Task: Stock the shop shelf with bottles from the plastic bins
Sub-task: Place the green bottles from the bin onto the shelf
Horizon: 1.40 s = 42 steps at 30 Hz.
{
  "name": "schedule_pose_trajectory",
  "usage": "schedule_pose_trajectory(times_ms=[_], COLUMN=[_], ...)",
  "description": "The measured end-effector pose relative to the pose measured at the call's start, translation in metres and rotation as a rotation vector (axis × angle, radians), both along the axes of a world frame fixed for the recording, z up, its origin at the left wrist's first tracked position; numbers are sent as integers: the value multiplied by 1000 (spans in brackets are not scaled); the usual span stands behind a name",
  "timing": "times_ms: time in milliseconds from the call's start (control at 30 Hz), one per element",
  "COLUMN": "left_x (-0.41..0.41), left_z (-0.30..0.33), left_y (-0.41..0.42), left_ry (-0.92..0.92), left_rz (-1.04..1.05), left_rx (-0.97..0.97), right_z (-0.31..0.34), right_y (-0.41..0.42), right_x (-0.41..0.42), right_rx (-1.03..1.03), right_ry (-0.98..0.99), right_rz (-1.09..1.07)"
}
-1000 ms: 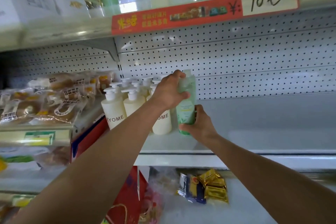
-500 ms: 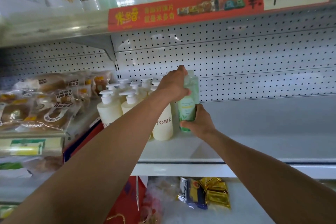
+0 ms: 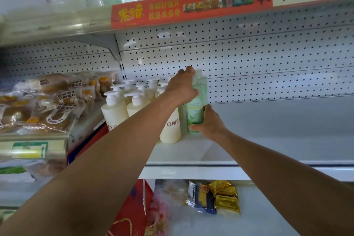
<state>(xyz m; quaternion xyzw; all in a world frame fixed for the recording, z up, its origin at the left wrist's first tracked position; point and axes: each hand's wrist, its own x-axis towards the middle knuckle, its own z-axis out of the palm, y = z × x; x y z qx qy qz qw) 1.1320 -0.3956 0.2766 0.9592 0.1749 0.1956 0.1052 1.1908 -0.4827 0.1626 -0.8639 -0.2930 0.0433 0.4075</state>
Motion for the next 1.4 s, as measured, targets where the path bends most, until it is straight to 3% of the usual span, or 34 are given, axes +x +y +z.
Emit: schedule_pose_trajectory(times_ms=[267, 767, 933, 1400], left_x=[-43, -129, -164, -221], left_z=[-14, -154, -238, -484], left_y=[-26, -147, -172, -169], left_ry=[-209, 78, 226, 593], left_rz=[26, 60, 93, 269], left_rx=[235, -31, -192, -796], right_z=[9, -46, -112, -357], right_y=[-66, -221, -246, -247], right_x=[-17, -79, -101, -163], right_rx=[-250, -289, -343, -643], right_ry=[-317, -612, -499, 312], right_rz=[9, 162, 229, 276])
